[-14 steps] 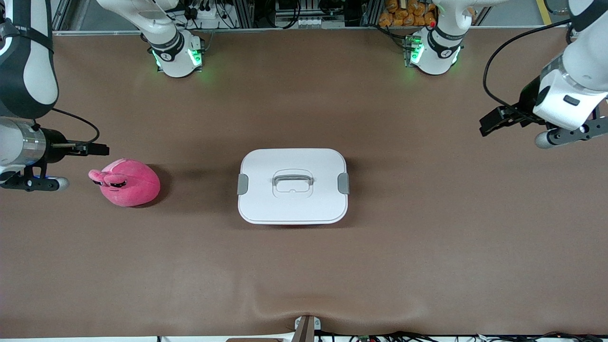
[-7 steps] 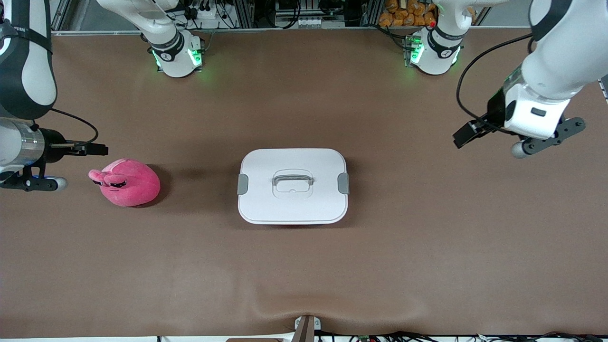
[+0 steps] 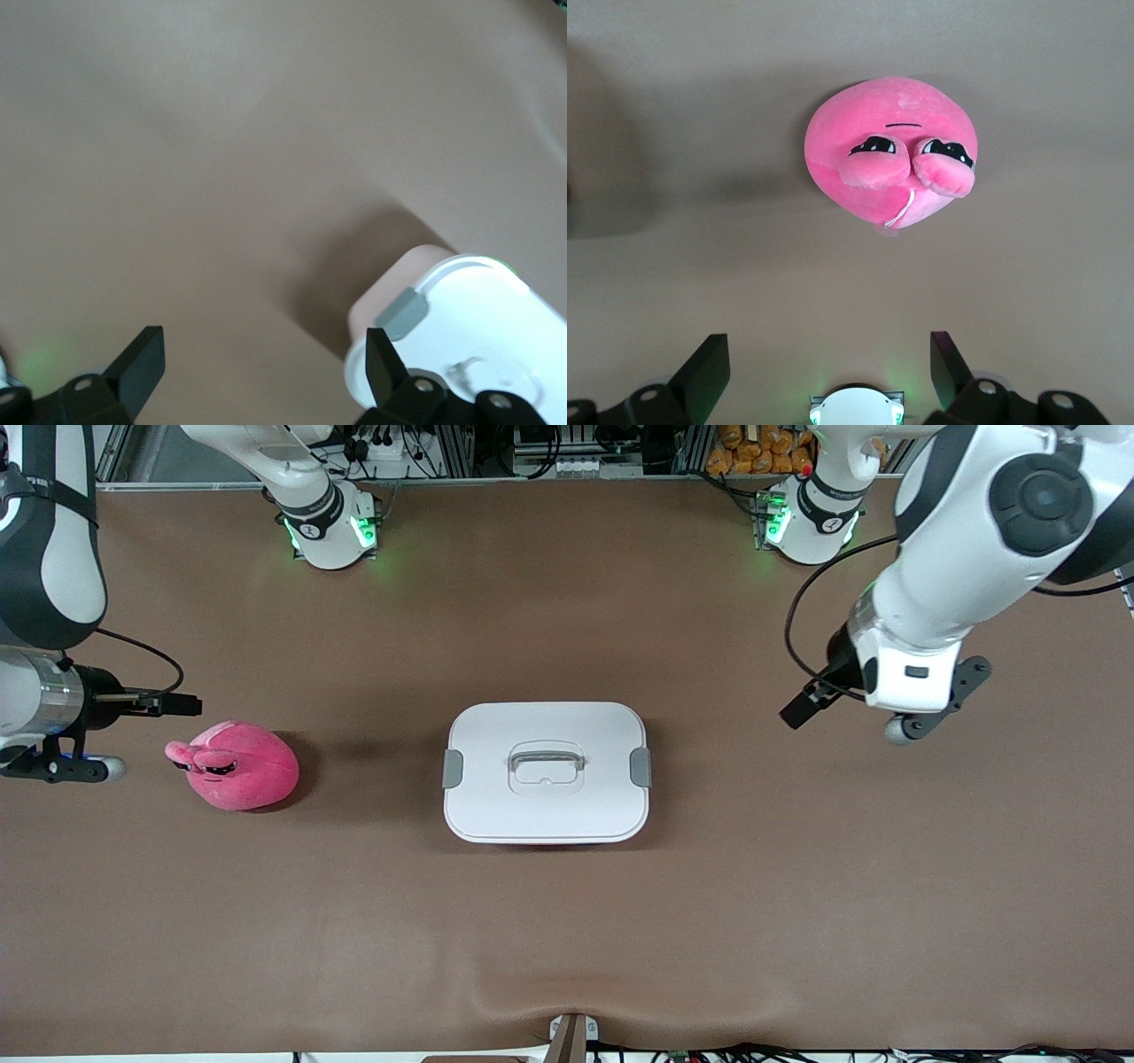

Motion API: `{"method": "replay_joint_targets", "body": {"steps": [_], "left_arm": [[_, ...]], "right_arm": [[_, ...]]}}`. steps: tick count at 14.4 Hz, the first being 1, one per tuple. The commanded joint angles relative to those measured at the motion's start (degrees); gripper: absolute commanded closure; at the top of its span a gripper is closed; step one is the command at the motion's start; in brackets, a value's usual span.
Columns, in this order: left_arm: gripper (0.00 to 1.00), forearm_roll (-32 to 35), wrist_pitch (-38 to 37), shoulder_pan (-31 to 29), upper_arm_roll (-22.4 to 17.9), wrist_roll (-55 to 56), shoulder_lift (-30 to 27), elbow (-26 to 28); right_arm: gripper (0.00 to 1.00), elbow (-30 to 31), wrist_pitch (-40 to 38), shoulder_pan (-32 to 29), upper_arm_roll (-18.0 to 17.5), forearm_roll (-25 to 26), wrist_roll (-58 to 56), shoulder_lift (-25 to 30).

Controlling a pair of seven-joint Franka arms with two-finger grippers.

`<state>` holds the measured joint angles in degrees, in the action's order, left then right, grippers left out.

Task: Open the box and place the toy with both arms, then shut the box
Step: 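Lower the left gripper onto the lid handle while the right gripper reaches the toy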

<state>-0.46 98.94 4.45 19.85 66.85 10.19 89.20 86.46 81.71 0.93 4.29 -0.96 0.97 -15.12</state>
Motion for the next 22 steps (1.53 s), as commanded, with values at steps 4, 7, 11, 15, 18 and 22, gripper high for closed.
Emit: {"method": "replay_joint_targets", "body": {"steps": [4, 7, 11, 15, 18, 22], "left_arm": [[0.00, 0.1, 6.8, 6.6, -0.1, 18.1, 4.4, -0.6], [0.00, 0.1, 10.9, 9.5, -0.1, 25.8, 6.2, -0.6], [0.00, 2.6, 14.1, 13.7, -0.2, 38.4, 11.0, -3.4], [0.00, 5.4, 15.7, 17.0, -0.2, 49.2, 14.7, -5.6], [0.00, 5.6, 17.3, 19.0, -0.6, 57.0, 16.8, -7.1], [0.00, 10.6, 20.0, 22.4, -0.9, 66.6, 18.4, -7.1]], "right_arm": [[0.00, -3.8, 1.6, 0.7, -0.5, 0.7, 1.0, -5.2], [0.00, -3.9, 2.3, 2.0, -0.6, 0.6, 1.0, -6.0], [0.00, -5.8, 1.9, 1.5, -0.7, 0.0, 0.3, -5.5], [0.00, -5.4, 4.2, 3.6, -0.7, 1.2, 0.0, -6.2], [0.00, 1.0, 12.4, 1.2, -0.6, 2.1, -3.9, -7.4], [0.00, 6.2, 17.9, -1.1, -0.6, 2.1, -8.3, -7.3]]}}
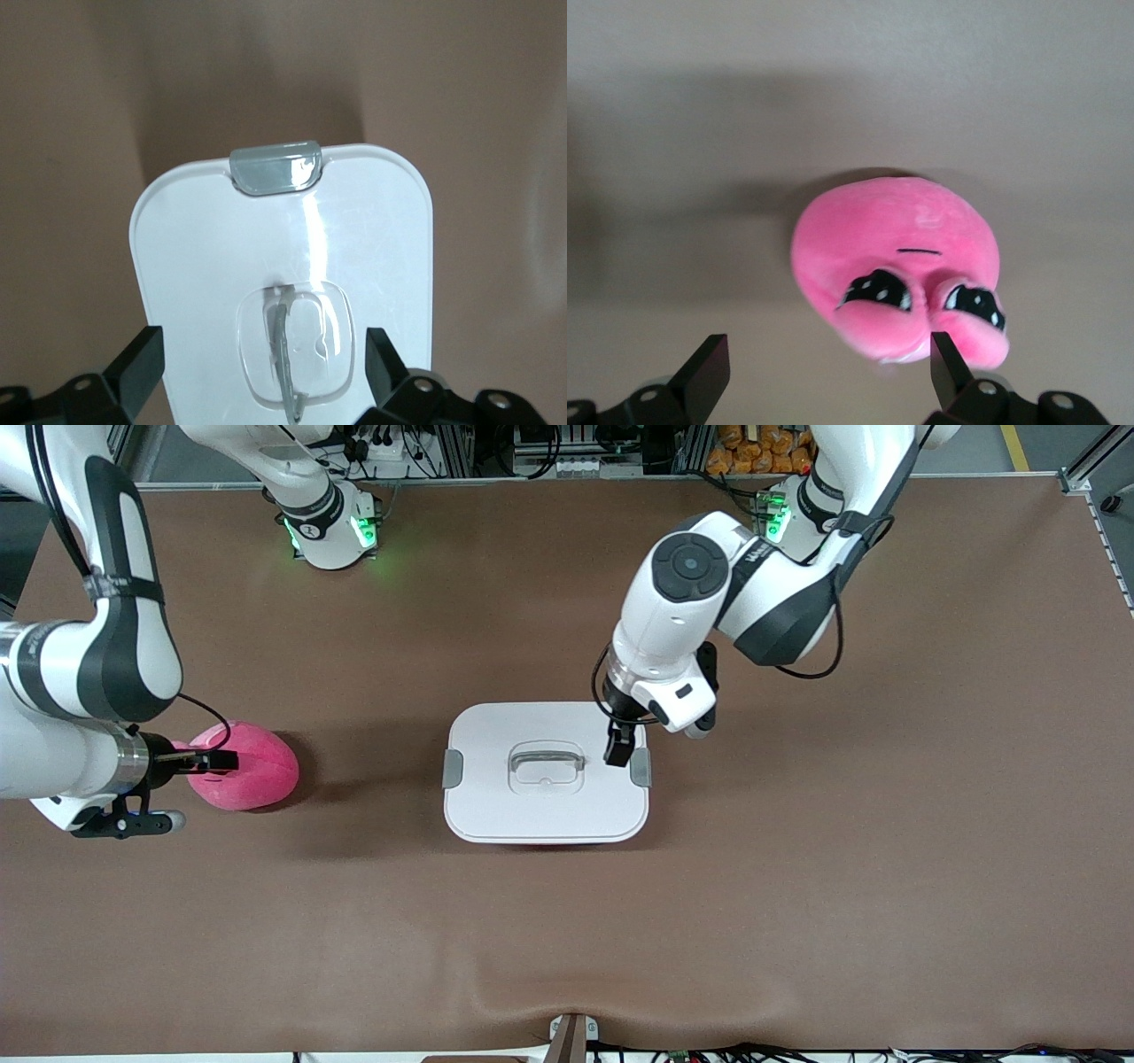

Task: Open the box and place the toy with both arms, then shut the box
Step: 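Lower the left gripper onto the lid handle while the right gripper reaches the toy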

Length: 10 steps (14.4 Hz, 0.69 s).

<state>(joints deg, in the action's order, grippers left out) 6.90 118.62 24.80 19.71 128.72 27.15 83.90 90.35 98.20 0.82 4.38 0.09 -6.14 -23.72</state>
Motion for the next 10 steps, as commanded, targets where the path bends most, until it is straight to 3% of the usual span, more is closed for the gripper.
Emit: {"method": "replay_joint_targets", "body": {"steps": [1, 10], "left_arm": [[0.00, 5.1, 0.9, 2.8, -0.7, 7.3, 1.9, -1.8], [0.00, 17.6, 9.2, 7.4, -0.8, 29.3, 7.0, -3.4]], "right_arm": [[0.00, 3.1, 2.3, -1.1, -0.7, 1.1, -1.3, 1.4], [0.00, 9.5, 12.9, -4.1, -0.8, 0.7, -10.6, 1.4]]}}
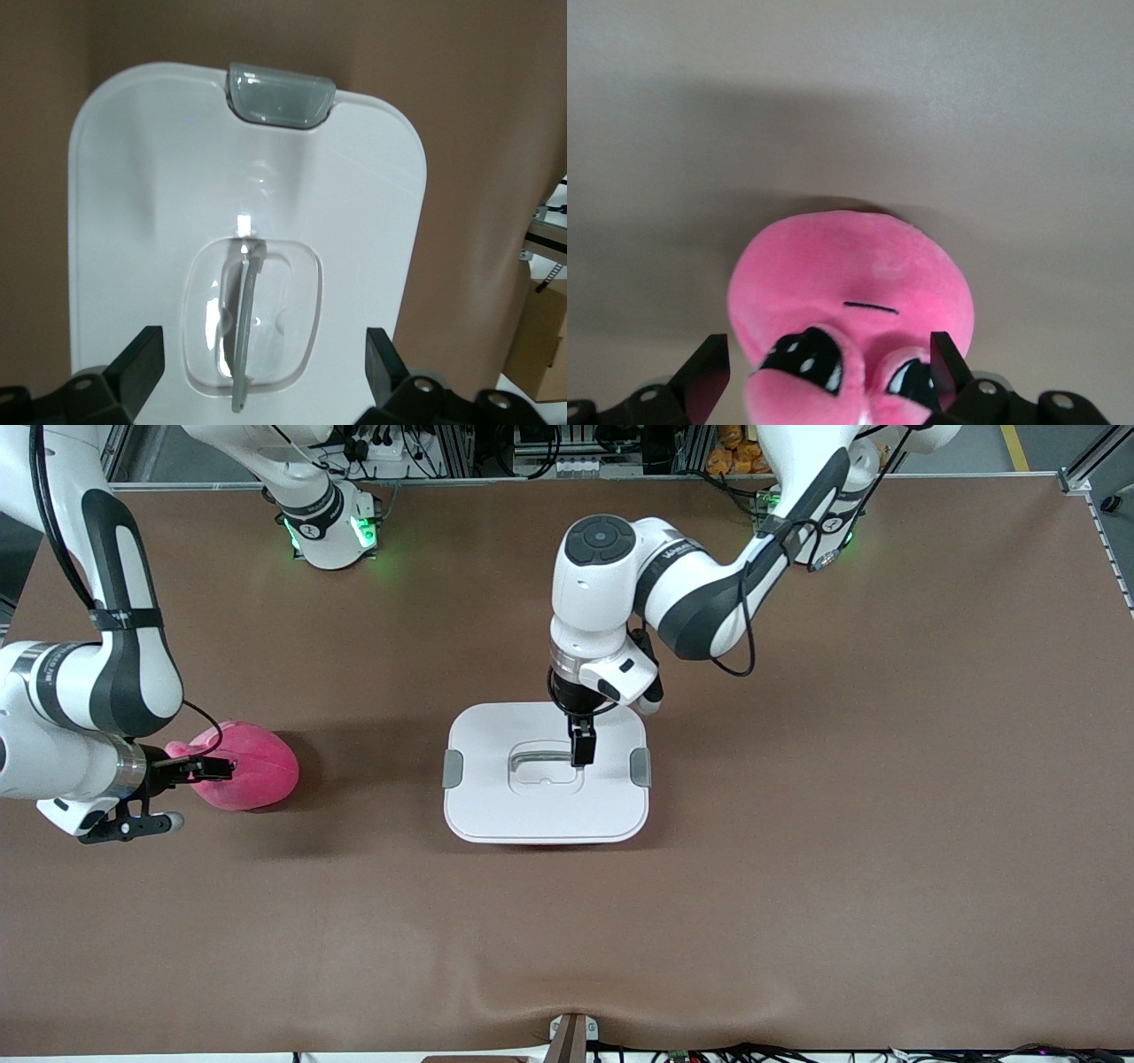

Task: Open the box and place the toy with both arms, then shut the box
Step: 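Lower the left gripper onto the lid handle while the right gripper reaches the toy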

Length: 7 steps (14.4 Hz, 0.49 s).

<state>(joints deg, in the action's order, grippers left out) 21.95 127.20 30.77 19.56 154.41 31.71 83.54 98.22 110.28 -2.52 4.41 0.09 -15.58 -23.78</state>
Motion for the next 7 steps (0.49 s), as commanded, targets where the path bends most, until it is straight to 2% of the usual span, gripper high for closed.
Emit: {"method": "replay_joint_targets", "body": {"steps": [1, 3, 5, 7], "left_arm": [[0.00, 2.6, 0.7, 1.7, -0.6, 4.1, 3.3, -3.8], [0.00, 3.4, 0.9, 2.4, -0.8, 4.1, 4.2, -4.1], [0.02, 8.4, 1.6, 2.5, -0.8, 4.0, 4.8, -4.0], [0.03, 9.2, 2.3, 3.9, -0.9, 3.4, 6.5, -4.3]], "right_arm": [[0.00, 1.6, 0.9, -0.7, -0.8, 0.8, -1.1, 1.4], [0.00, 1.6, 1.3, -0.7, -0.8, 0.7, -2.1, 1.4], [0.00, 1.9, 1.1, -0.6, -0.8, 0.7, -2.2, 1.5], [0.00, 2.6, 0.8, -0.2, -0.9, 0.4, -2.2, 1.8]]}}
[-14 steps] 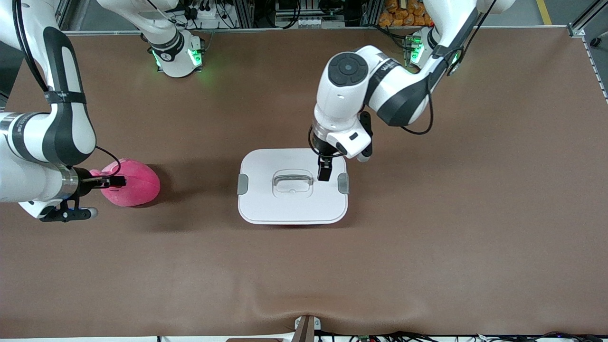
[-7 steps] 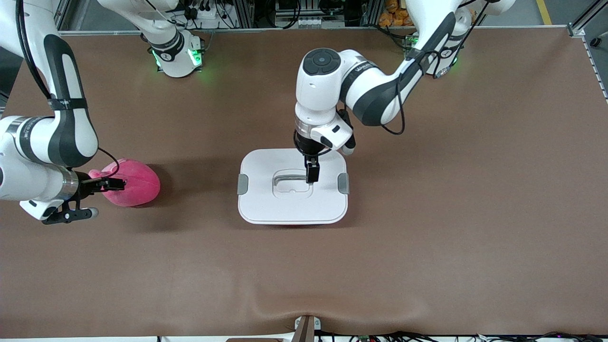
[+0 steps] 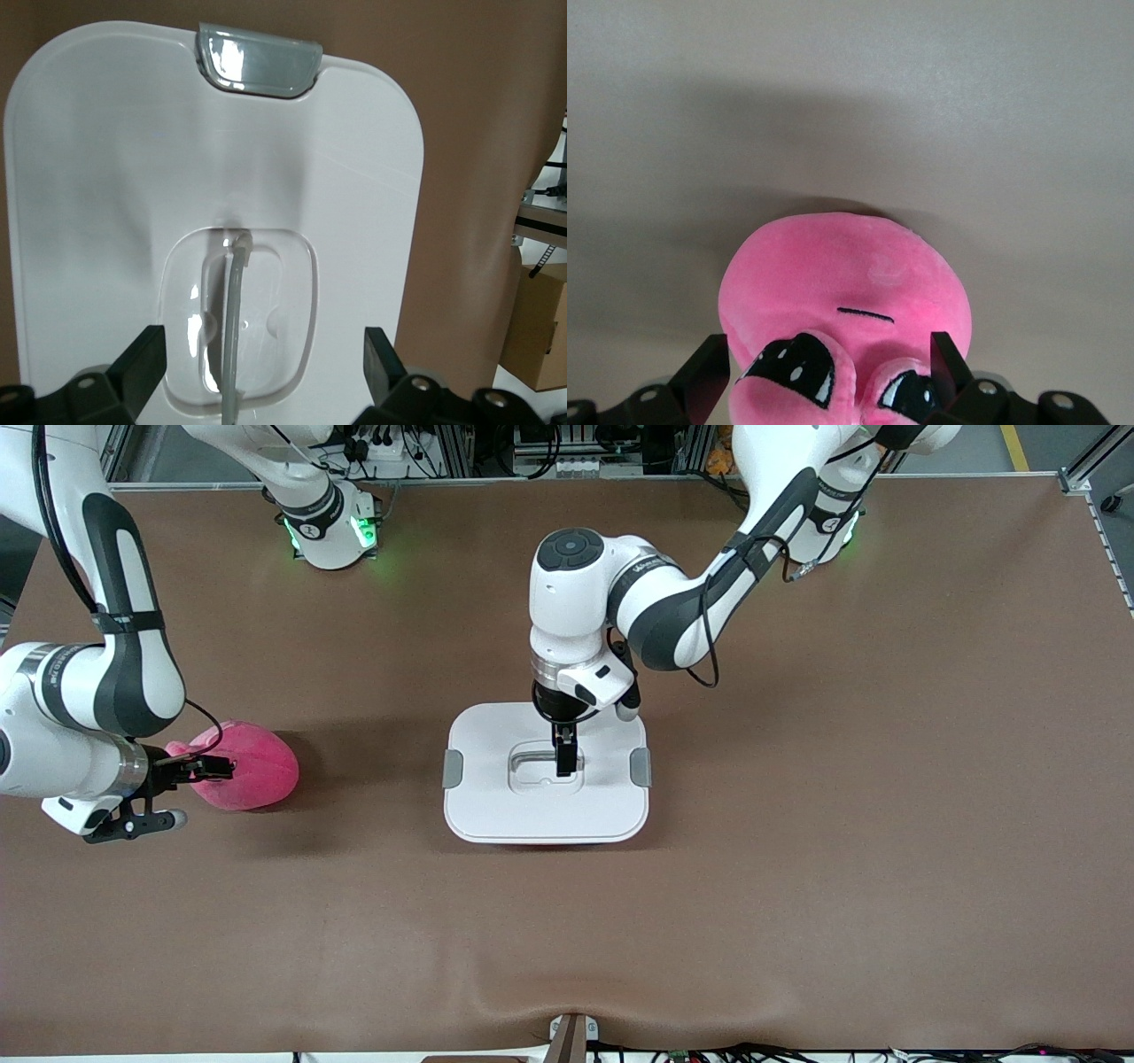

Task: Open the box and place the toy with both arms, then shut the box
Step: 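Close the left gripper on the lid handle while the right gripper grasps the toy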

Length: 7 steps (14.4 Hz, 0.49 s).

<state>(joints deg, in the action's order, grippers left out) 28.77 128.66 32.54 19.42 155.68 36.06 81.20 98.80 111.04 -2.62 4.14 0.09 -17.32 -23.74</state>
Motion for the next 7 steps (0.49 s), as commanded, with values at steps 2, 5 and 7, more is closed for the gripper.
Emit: {"method": "replay_joint_targets", "body": {"steps": [2, 5, 7], "left_arm": [[0.03, 2.4, 0.8, 2.4, -0.8, 1.7, 2.9, -1.9], [0.07, 2.9, 0.8, 3.1, -0.8, -1.1, 3.2, -1.9], [0.10, 2.9, 0.8, 3.1, -0.8, -1.3, 3.2, -1.9]], "right_arm": [[0.00, 2.0, -0.7, 0.3, -0.6, 0.3, -0.5, 2.3], [0.00, 2.0, -5.9, 0.9, -1.2, 0.2, -2.3, 4.2], [0.00, 2.0, -7.3, 1.7, -1.2, 0.2, -2.3, 4.7]]}}
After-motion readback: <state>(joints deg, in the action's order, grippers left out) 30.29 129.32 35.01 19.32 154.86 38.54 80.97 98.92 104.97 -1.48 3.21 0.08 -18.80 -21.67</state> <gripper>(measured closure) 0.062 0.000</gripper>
